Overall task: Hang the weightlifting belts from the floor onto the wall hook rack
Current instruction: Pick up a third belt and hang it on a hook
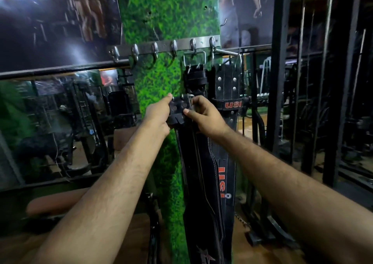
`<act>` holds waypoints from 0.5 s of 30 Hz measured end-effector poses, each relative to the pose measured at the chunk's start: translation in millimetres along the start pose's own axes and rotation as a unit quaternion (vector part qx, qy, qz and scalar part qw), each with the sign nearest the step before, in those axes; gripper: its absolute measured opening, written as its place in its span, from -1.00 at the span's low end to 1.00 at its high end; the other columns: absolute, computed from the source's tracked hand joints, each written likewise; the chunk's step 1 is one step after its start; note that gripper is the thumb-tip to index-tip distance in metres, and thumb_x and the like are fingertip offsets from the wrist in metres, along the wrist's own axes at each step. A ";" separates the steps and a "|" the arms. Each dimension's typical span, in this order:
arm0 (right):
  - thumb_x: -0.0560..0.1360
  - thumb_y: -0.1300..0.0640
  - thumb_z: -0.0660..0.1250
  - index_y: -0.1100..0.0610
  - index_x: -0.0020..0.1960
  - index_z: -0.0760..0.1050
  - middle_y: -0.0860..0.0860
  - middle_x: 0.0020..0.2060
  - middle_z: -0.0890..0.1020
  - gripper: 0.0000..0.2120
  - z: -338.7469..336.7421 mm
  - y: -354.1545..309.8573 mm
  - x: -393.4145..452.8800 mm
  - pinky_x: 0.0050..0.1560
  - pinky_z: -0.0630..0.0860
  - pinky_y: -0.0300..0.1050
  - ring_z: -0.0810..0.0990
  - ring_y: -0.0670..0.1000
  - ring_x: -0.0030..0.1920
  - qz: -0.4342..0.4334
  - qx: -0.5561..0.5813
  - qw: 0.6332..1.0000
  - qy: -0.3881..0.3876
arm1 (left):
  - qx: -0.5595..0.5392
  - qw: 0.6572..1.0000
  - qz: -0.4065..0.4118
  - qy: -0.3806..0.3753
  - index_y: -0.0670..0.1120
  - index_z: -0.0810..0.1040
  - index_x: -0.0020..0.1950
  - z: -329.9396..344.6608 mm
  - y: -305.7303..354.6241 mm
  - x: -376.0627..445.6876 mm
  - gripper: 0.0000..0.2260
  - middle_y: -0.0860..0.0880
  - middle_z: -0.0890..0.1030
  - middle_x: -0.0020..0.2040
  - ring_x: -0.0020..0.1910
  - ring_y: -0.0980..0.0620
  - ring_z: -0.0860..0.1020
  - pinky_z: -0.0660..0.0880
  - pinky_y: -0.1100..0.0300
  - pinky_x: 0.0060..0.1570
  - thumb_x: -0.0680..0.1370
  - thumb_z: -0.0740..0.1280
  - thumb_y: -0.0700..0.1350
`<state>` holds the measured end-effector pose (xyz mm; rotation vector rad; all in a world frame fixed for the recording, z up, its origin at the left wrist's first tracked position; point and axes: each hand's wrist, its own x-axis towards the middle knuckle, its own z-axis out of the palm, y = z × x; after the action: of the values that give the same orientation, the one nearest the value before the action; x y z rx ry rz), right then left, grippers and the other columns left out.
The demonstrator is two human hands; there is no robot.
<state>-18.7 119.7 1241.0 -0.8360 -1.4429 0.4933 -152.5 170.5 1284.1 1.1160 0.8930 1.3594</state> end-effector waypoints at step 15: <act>0.52 -0.20 0.36 0.09 -0.28 0.59 -0.04 -0.44 0.60 -0.61 -4.1 -41.6 73.4 -0.25 0.60 0.12 0.58 0.06 -0.37 0.048 -0.132 0.986 0.093 | 0.042 0.974 0.215 0.053 -0.18 0.66 -0.01 27.9 55.1 10.1 -0.89 0.02 0.64 -0.19 -0.26 0.15 0.55 0.48 0.35 -0.35 0.59 0.39 -0.14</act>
<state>-14.9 147.2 1320.9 -1.1385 -1.3145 0.2894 -140.5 172.2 1345.5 1.3654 0.8188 1.7610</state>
